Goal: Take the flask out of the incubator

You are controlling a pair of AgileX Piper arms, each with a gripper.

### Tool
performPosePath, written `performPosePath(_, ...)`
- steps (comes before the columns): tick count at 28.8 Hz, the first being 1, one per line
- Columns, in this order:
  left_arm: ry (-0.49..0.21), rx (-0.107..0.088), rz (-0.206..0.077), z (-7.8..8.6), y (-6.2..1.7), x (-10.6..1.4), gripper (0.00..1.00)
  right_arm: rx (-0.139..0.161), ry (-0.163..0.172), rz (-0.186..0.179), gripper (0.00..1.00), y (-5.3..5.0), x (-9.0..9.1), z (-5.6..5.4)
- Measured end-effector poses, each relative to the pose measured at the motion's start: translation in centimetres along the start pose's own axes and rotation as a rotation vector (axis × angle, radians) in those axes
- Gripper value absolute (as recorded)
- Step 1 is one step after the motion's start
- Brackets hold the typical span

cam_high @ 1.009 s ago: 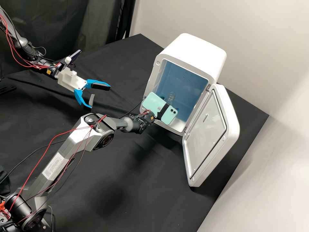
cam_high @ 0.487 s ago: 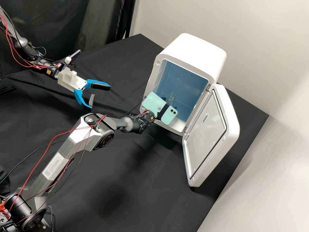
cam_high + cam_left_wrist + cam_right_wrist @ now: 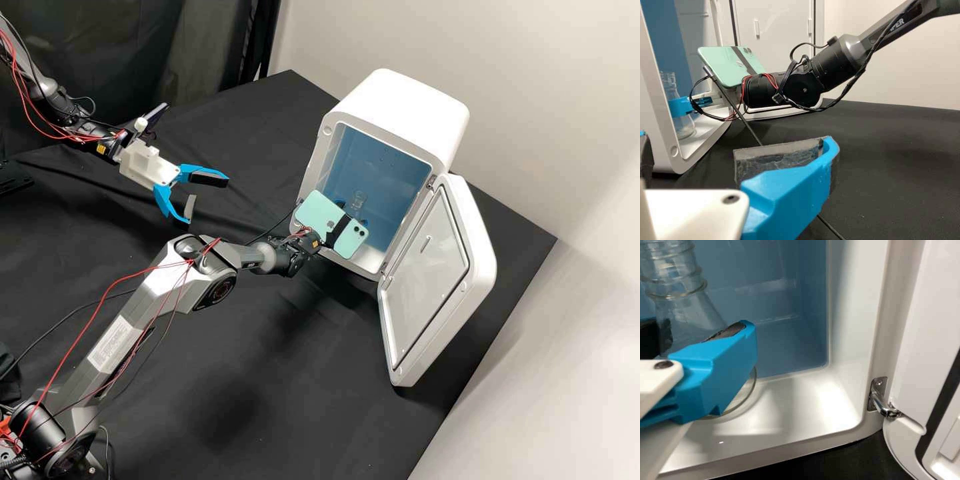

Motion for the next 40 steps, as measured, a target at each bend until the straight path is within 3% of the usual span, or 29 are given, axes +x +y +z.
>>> performPosePath(10,0.000,0.000,0.000,0.00,0.00,0.00,1.00,0.001,0.005,0.003,0.00,0.03,0.00,-0.05)
performPosePath(18,0.000,0.000,0.000,0.00,0.00,0.00,1.00,-0.017,0.014,-0.003,0.00,-0.19,-0.08,0.04)
performPosePath(22,0.000,0.000,0.000,0.00,0.00,0.00,1.00,0.002,0.014,-0.003,0.00,-0.19,-0.08,0.04)
performPosePath(40,-0.001,0.000,0.000,0.04,-0.01,0.01,1.00,0.003,0.014,-0.004,0.00,-0.21,-0.10,0.07)
